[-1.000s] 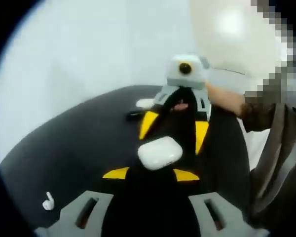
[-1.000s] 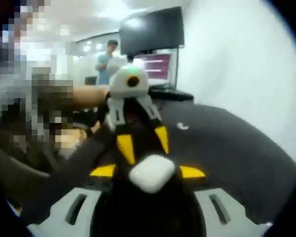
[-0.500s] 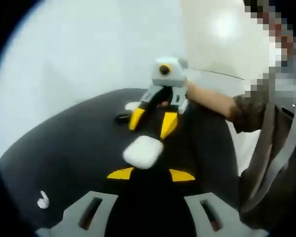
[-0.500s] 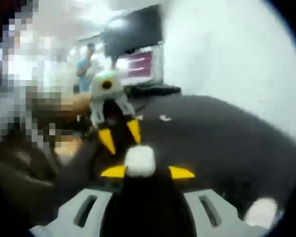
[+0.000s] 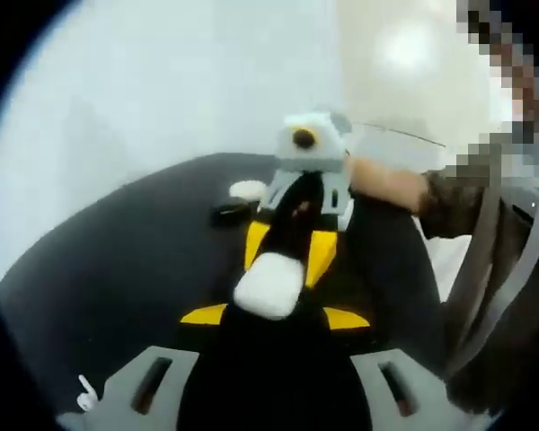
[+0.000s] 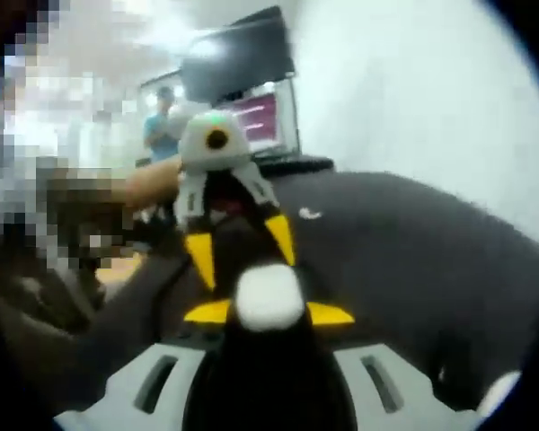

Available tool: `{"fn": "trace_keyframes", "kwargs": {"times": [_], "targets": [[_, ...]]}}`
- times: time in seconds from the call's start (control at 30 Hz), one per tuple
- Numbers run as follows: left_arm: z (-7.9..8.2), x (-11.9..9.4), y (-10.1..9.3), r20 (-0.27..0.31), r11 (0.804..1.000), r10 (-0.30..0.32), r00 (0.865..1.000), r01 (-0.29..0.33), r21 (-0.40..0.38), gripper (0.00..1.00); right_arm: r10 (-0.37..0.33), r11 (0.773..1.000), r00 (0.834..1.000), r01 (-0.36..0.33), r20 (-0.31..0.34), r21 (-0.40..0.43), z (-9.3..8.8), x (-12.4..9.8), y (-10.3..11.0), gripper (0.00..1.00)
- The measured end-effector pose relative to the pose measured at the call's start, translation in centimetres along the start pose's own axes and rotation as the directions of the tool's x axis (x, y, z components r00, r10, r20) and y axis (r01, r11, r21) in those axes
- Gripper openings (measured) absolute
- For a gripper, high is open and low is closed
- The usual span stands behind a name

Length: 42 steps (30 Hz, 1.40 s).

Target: Pick up three earphones and place each one into its charging case using tactile feedback, ensure that each earphone is properly inserted and securely positioned inside the case.

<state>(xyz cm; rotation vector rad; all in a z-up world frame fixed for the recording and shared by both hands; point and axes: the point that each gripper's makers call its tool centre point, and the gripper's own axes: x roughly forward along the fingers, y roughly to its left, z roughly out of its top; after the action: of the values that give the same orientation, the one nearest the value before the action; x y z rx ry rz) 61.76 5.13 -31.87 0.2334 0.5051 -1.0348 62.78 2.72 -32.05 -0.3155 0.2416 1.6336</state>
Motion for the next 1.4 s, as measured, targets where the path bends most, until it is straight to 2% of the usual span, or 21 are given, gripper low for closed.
{"fn": "trace_keyframes", "kwargs": {"times": [0.07,0.17,0.33,0.43,0.5,0.57,0.63,0.67,0.73,0.8,0.93,0.97,1.0,1.03,1.07,1.17,1.2,1.23,1.27,1.3,1.4], "targets": [[0.0,-0.1,0.5,0.006,1.000,0.001,1.000,-0.001,-0.007,0.39,-0.002,0.993,1.000,0.001,-0.004,-0.117,0.2,0.0,0.2,0.31],[0.2,0.1,1.1,0.017,1.000,0.010,1.000,-0.010,-0.013,0.38,-0.018,0.960,1.000,0.017,-0.004,-0.279,0.5,-0.1,0.5,0.31],[0.6,0.6,-0.4,0.036,0.999,-0.042,0.998,0.042,0.000,0.24,-0.046,0.902,0.999,0.044,0.006,-0.430,0.9,0.0,0.6,0.31],[1.0,0.7,-0.4,0.060,1.000,-0.029,0.998,0.030,-0.010,0.24,-0.061,0.869,0.998,0.054,0.002,-0.491,1.0,-0.1,0.8,0.31],[1.4,0.5,-0.4,0.094,0.998,-0.030,0.995,0.035,-0.049,0.22,-0.063,0.859,0.998,0.056,0.004,-0.509,1.1,-0.1,0.9,0.31],[1.9,0.2,-0.4,0.131,0.997,-0.025,0.991,0.034,-0.070,0.18,-0.058,0.869,0.998,0.054,0.007,-0.491,1.1,-0.2,0.9,0.31],[1.9,0.1,-0.7,0.136,0.999,-0.018,0.991,0.024,-0.043,0.17,-0.013,0.961,1.000,0.015,0.010,-0.276,0.6,-0.4,0.9,0.30],[2.1,0.0,-1.0,0.145,1.000,-0.017,0.989,0.020,-0.023,0.16,0.004,0.987,1.000,-0.004,-0.002,-0.163,0.2,-0.5,0.8,0.28],[2.2,-0.2,-1.3,0.140,1.000,-0.007,0.990,0.006,0.007,0.15,0.027,1.000,1.000,-0.027,0.005,0.008,-0.2,-0.7,0.4,0.28],[2.2,-0.2,-1.5,0.133,1.000,0.000,0.991,-0.004,0.024,0.14,0.045,0.997,0.999,-0.047,0.027,0.056,0.0,-0.7,0.4,0.27],[2.3,-0.4,-2.0,0.131,0.999,0.006,0.991,-0.010,0.032,0.13,0.056,0.995,0.998,-0.057,0.021,0.076,0.3,-0.1,1.2,0.25],[2.2,-0.4,-2.0,0.131,0.999,0.009,0.991,-0.013,0.031,0.13,0.061,0.995,0.998,-0.060,-0.011,0.085,-0.2,0.1,1.5,0.25],[2.3,-0.4,-2.0,0.133,0.999,0.011,0.991,-0.015,0.028,0.13,0.031,0.999,0.999,-0.032,0.019,0.023,0.3,0.3,1.1,0.23],[2.3,-0.4,-2.0,0.136,1.000,0.014,0.991,-0.018,0.025,0.13,0.034,0.999,0.999,-0.034,-0.005,0.014,-0.1,0.3,1.5,0.22],[2.3,-0.4,-2.0,0.137,1.000,0.017,0.990,-0.020,0.024,0.13,0.046,0.999,0.999,-0.046,0.005,-0.019,0.1,0.3,1.6,0.20],[2.5,-0.5,-2.0,0.138,0.997,0.036,0.990,-0.045,0.064,0.15,0.061,0.998,0.998,-0.061,0.006,-0.025,0.1,0.1,1.7,0.18],[2.8,-0.6,-1.7,0.142,0.990,0.063,0.988,-0.080,0.118,0.18,0.061,0.998,0.998,-0.061,0.006,-0.029,0.1,0.1,1.7,0.17],[3.2,-0.6,-1.6,0.154,0.975,0.085,0.984,-0.114,0.191,0.28,0.061,0.998,0.998,-0.061,0.004,-0.032,0.1,0.1,1.8,0.17],[3.4,-0.6,-1.7,0.161,0.970,0.093,0.983,-0.126,0.207,0.35,0.061,0.997,0.998,-0.061,0.002,-0.038,0.2,0.0,1.8,0.17],[3.3,-0.5,-2.0,0.156,0.978,0.083,0.984,-0.111,0.178,0.37,0.062,0.997,0.998,-0.061,0.001,-0.038,0.1,0.1,1.7,0.17],[3.5,-0.5,-1.9,0.150,0.970,0.099,0.984,-0.129,0.206,0.23,0.064,0.997,0.998,-0.064,0.001,-0.033,0.1,0.0,1.8,0.17]]}}
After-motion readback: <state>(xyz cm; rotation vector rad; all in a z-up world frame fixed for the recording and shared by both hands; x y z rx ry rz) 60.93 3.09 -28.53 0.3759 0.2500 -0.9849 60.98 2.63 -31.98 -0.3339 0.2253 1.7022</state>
